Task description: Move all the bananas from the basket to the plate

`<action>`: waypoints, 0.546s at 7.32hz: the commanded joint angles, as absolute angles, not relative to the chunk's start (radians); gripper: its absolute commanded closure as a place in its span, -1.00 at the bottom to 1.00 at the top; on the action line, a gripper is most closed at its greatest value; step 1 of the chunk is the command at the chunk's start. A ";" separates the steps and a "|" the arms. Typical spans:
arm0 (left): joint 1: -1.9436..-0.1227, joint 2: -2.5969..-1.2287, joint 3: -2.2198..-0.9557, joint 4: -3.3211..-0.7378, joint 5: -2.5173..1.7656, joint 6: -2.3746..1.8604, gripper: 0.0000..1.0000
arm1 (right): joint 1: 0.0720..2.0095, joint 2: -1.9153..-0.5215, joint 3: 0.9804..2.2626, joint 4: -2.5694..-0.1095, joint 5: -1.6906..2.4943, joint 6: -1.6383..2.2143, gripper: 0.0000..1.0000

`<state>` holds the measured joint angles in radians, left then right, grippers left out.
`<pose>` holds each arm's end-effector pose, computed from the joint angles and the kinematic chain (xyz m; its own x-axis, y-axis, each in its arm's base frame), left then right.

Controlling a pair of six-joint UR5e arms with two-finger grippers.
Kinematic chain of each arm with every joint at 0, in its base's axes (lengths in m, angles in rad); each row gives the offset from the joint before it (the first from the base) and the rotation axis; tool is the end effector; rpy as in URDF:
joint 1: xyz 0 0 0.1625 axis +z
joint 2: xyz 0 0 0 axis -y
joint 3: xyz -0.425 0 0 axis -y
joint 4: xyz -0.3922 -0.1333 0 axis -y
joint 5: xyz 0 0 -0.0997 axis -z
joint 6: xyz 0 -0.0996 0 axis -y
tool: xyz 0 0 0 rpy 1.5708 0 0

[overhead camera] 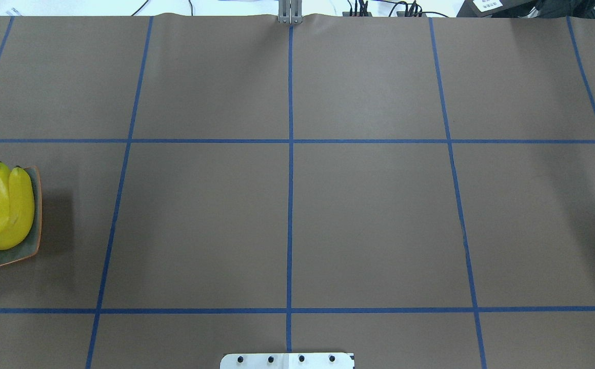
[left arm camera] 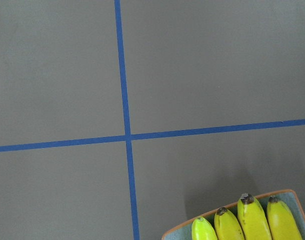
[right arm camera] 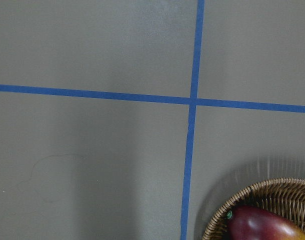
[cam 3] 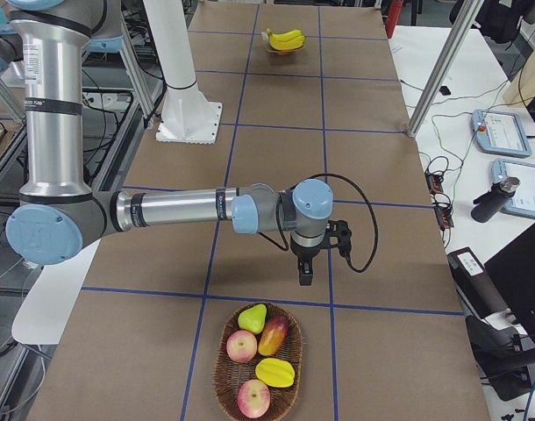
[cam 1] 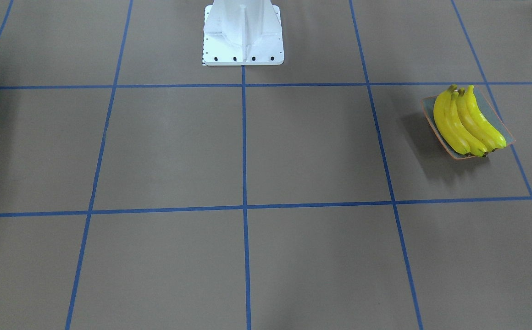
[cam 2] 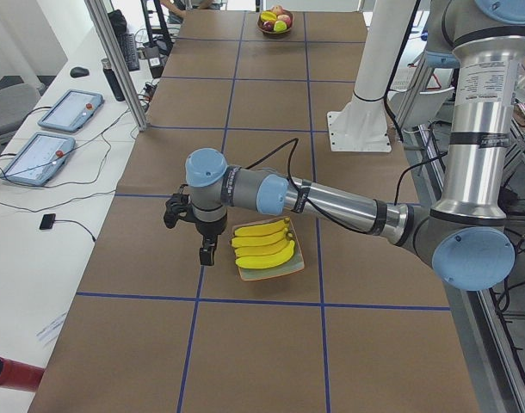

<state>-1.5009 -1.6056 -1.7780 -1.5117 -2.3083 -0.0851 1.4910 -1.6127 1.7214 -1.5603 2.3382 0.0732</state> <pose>-0.0308 -0.5104 0.5476 0.7330 0.0897 -0.6743 -0.0064 0.9921 0.1250 0.0257 -0.4832 0.6039 0.7147 -0.0669 0.6962 0.0269 0.9973 0.0682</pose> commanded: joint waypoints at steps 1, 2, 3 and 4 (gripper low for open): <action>-1.500 -1.603 -1.750 -1.514 -2.309 -0.081 -1.00 | 1.491 -1.611 1.726 -1.559 2.350 0.075 -1.00; -1.500 -1.603 -1.750 -1.509 -2.309 -0.086 -1.00 | 1.493 -1.624 1.727 -1.554 2.359 0.072 -1.00; -1.502 -1.601 -1.752 -1.509 -2.315 -0.090 -1.00 | 1.493 -1.629 1.730 -1.552 2.377 0.072 -1.00; -1.499 -1.597 -1.743 -1.511 -2.333 -0.092 -1.00 | 1.491 -1.626 1.724 -1.552 2.376 0.075 -1.00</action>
